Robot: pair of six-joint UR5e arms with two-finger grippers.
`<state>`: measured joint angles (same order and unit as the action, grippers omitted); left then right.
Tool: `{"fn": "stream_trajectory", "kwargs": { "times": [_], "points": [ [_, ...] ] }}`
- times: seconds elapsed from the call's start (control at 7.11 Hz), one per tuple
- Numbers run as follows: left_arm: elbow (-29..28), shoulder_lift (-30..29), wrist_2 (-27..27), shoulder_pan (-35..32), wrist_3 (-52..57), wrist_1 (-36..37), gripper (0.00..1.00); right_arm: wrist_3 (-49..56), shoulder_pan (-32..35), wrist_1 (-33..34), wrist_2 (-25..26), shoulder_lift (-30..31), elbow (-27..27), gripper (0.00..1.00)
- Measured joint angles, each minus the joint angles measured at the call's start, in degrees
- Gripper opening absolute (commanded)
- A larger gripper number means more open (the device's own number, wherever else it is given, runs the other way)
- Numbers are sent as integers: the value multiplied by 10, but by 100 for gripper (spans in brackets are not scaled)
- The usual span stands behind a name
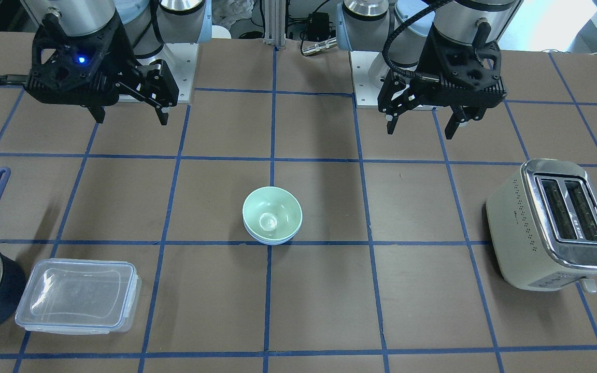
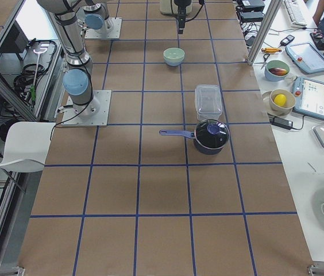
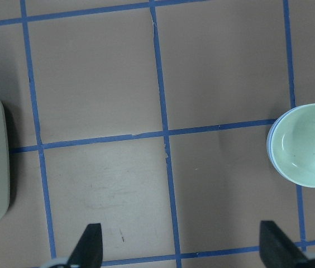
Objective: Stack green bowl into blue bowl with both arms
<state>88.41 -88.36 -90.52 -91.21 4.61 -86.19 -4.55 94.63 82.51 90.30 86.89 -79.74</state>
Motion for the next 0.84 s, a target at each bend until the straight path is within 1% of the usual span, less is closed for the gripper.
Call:
{"fn": "stream_trajectory", "kwargs": {
  "times": [0.14,0.28,0.42,0.7,0.84],
  "points": [
    [-3,6,1,0,1,-6,100,5,-1,15,2,18,-25,100],
    [-5,8,1,2,2,-9,100,4,-3,28,3,26,-35,100],
    [-2,6,-5,6,1,-7,100,2,-4,33,1,26,-36,100],
    [2,-2,-33,20,-2,17,100,2,-4,34,0,18,-32,100],
    [0,-10,-29,41,-3,25,100,2,-4,34,0,16,-31,100]
  ]
}}
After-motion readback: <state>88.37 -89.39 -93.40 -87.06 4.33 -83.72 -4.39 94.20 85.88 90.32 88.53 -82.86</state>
